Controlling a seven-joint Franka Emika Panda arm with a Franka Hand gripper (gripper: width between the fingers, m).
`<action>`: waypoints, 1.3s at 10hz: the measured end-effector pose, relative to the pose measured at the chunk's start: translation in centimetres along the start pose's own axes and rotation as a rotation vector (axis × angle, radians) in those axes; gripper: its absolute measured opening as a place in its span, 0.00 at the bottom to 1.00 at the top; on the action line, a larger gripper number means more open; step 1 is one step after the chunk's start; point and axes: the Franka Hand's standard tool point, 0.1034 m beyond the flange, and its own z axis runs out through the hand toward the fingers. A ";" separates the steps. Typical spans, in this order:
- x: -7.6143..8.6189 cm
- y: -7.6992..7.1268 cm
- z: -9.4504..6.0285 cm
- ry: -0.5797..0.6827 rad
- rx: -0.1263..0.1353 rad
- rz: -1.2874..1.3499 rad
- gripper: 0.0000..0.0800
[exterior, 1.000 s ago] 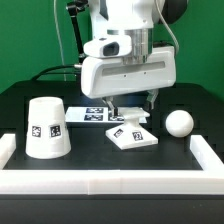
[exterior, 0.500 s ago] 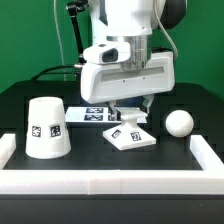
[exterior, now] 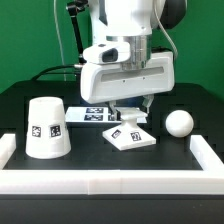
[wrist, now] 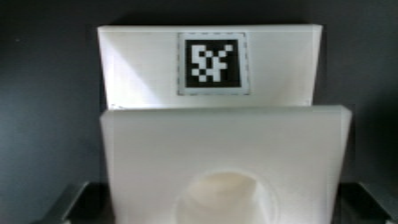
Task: Assemble lamp
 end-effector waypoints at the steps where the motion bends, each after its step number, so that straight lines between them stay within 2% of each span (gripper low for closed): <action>1: 0.1 0.0 0.0 0.000 0.001 0.014 0.67; 4: 3.1 -0.3 0.1 0.018 0.000 0.096 0.67; 7: 7.3 -0.4 0.2 0.060 -0.002 0.194 0.67; 13: 13.1 -0.5 0.4 0.123 0.003 0.315 0.67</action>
Offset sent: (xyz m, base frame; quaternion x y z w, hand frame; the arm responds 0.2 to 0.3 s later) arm 0.0286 0.0113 -0.0087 -0.0101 -0.0209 0.0762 0.9968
